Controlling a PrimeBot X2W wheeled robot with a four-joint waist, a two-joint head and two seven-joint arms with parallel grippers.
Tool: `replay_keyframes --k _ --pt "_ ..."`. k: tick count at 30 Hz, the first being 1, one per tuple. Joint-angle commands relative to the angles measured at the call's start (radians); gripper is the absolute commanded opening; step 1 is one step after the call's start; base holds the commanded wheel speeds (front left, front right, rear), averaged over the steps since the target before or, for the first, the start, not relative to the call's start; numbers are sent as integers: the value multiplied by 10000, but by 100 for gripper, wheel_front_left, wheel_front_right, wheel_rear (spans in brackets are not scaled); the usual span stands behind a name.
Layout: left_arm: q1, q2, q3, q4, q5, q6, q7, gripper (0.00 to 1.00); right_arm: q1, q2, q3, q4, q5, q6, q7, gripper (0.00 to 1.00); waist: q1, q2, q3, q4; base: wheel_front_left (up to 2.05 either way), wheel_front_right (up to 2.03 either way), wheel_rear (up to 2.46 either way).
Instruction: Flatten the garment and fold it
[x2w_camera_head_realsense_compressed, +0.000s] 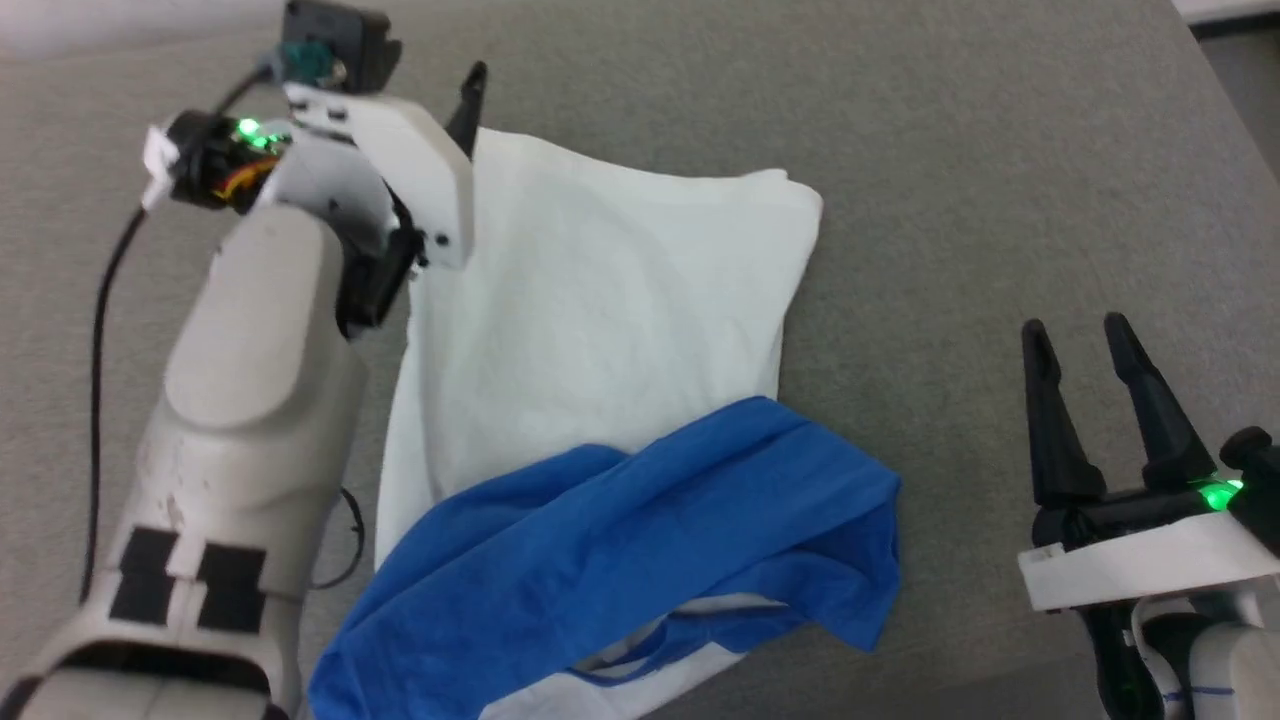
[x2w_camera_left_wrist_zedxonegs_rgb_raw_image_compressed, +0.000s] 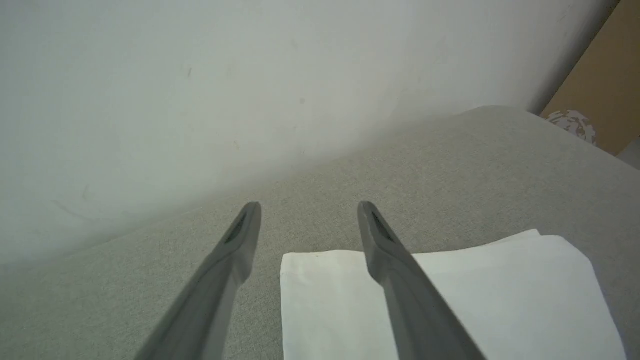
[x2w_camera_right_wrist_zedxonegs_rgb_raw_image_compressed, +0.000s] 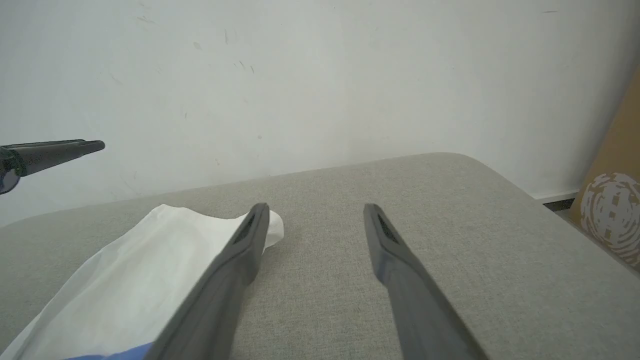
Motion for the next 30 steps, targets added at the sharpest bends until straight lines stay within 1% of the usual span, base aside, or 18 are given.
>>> replay_keyframes --k 1,4,8,13,16,17,18,19,20,22,24,26,30 --pt "-482 116 -56 566 -151 -106 445 100 -209 31 133 44 105 -7 -118 100 -3 0 872 -853 0 0 0" --pt "-1293 343 -162 1755 -282 -225 1569 100 -443 32 423 191 234 -7 -246 100 -3 0 1220 -1194 0 0 0" --pt "-2041 700 -333 3026 -382 -317 2807 100 -743 32 763 428 383 -7 -429 100 -3 0 1578 -1596 0 0 0" --pt "-2406 1040 -710 4164 -349 -372 4134 100 -927 33 988 824 598 -7 -600 100 -3 0 1831 -1930 0 0 0" --pt "-2384 1038 -990 4808 -418 -395 5307 100 -976 33 1012 1039 682 -7 -685 100 -3 0 1883 -2033 0 0 0" --pt "-2378 1015 -1072 4931 -469 -401 5614 89 -989 33 1014 1095 697 -7 -698 100 -3 0 1895 -2052 0 0 0" --pt "-2360 983 -1141 5015 -531 -406 5841 59 -1001 33 1010 1140 708 -7 -712 100 -3 0 1909 -2064 0 0 0" --pt "-2308 919 -1219 5092 -621 -409 6080 0 -1011 33 1005 1185 721 -7 -716 100 -3 0 1919 -2065 0 0 0" --pt "-2253 849 -1301 5103 -731 -411 6242 0 -1023 33 999 1222 728 -7 -720 100 -3 0 1926 -2061 0 0 0" --pt "-2163 839 -1415 5007 -879 -413 6204 0 -1051 33 980 1280 754 -7 -723 100 -3 0 1923 -2026 0 0 0" --pt "-2072 926 -1560 4818 -922 -415 5875 0 -1080 33 934 1328 743 -7 -701 100 -3 0 1869 -1958 0 0 0" --pt "-2009 1052 -1578 4589 -901 -411 5222 0 -1090 33 824 1372 691 -7 -649 100 -3 0 1740 -1820 0 0 0" --pt "-1882 1173 -1307 3986 -943 56 3411 0 -1112 8 482 1429 531 -7 -496 100 -3 0 1357 -1386 0 0 0"
